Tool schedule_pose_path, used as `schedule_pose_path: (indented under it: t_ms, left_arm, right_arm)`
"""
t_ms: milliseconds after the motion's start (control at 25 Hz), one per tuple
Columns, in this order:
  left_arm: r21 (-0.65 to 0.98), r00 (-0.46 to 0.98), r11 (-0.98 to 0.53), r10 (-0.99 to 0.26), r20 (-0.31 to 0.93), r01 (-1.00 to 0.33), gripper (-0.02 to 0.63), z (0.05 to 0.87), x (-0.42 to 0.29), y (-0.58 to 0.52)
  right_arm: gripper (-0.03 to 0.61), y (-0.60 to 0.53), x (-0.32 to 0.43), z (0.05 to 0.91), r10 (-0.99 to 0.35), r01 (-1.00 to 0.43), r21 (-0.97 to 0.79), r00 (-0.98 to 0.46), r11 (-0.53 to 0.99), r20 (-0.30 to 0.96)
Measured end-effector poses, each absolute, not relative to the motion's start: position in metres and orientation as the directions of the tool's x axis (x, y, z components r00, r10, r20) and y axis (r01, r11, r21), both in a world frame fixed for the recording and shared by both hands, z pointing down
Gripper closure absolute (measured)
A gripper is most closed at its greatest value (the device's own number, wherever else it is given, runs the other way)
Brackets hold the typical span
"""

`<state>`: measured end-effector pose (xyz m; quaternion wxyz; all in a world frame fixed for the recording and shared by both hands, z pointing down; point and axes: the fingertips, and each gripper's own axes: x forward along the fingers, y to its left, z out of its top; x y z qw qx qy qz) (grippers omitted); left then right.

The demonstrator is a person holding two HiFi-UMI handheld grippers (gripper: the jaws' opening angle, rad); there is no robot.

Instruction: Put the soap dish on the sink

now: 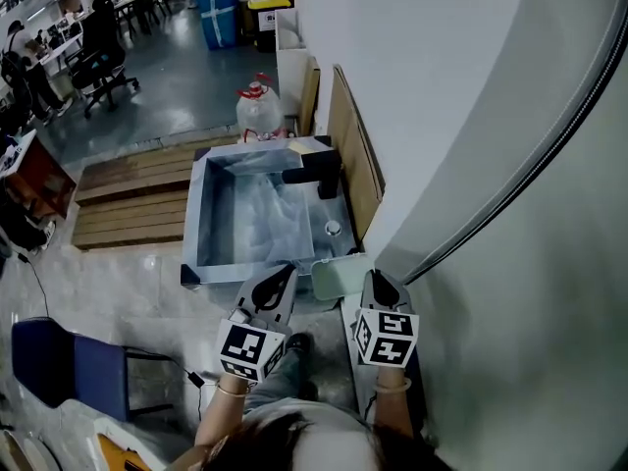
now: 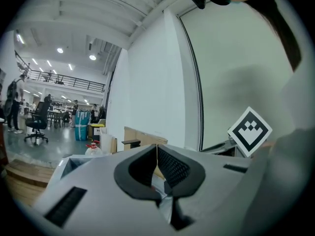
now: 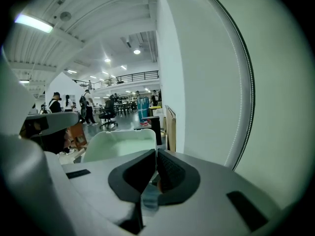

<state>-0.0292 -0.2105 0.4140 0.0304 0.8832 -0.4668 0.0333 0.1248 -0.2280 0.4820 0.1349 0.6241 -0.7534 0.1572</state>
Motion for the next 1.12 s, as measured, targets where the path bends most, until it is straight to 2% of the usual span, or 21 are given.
schedule_pose_path:
  t_ms: [1120]
  left_arm:
    - [0.102, 0.640, -0.631, -0.757, 0.131, -0.769, 0.604, 0.445, -0.024, -0.317]
  right_arm:
    - [0.548, -0.325, 0.111, 0.537, -0.838, -0.990, -0.069, -0.142, 0.124, 0.527]
